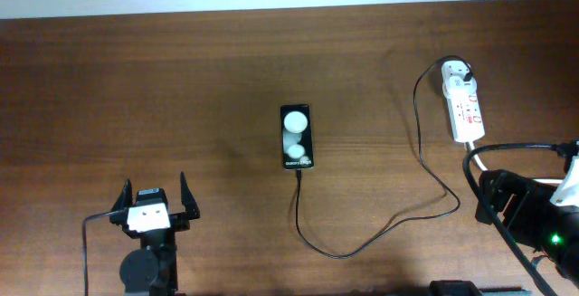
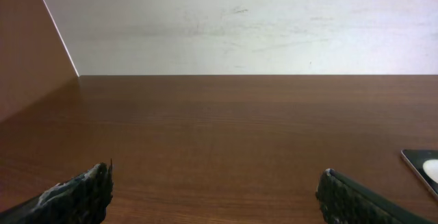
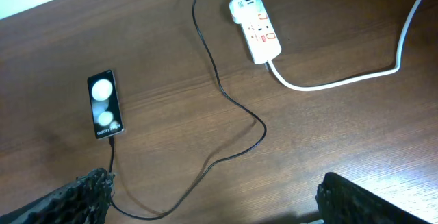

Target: Plug charger to phone and switch on socket

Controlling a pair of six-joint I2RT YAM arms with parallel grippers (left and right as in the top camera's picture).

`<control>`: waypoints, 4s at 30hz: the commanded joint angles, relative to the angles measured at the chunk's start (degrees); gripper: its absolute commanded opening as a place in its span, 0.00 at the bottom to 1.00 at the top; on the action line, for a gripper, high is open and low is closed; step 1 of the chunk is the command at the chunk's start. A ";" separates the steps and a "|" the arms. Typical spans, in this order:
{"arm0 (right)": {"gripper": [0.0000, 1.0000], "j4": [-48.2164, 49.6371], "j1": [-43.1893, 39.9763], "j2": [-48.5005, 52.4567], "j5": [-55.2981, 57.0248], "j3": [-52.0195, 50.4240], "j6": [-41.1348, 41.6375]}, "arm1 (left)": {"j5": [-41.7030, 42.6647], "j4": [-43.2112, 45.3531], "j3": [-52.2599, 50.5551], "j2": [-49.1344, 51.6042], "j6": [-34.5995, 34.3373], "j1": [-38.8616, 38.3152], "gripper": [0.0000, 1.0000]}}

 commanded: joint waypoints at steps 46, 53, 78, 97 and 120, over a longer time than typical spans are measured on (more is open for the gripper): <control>0.99 84.46 -2.10 -52.39 -19.41 -82.73 -0.83 | 0.46 0.13 -0.44 -0.33 1.14 0.20 0.99; 0.99 96.85 -2.10 -55.54 -18.95 -95.38 -0.85 | 0.46 0.13 -0.44 -0.33 1.14 0.20 0.99; 0.99 93.29 -0.11 -55.54 -12.59 -104.06 -20.52 | 0.46 0.13 -0.44 -0.33 1.14 0.20 0.99; 0.99 93.33 -0.24 -55.54 -12.59 -104.06 -20.50 | 0.46 0.13 -0.44 -0.33 1.14 0.20 0.99; 0.99 93.33 -3.41 -55.52 -12.59 -104.06 -20.50 | 0.46 0.13 -0.44 -0.33 1.14 0.20 0.99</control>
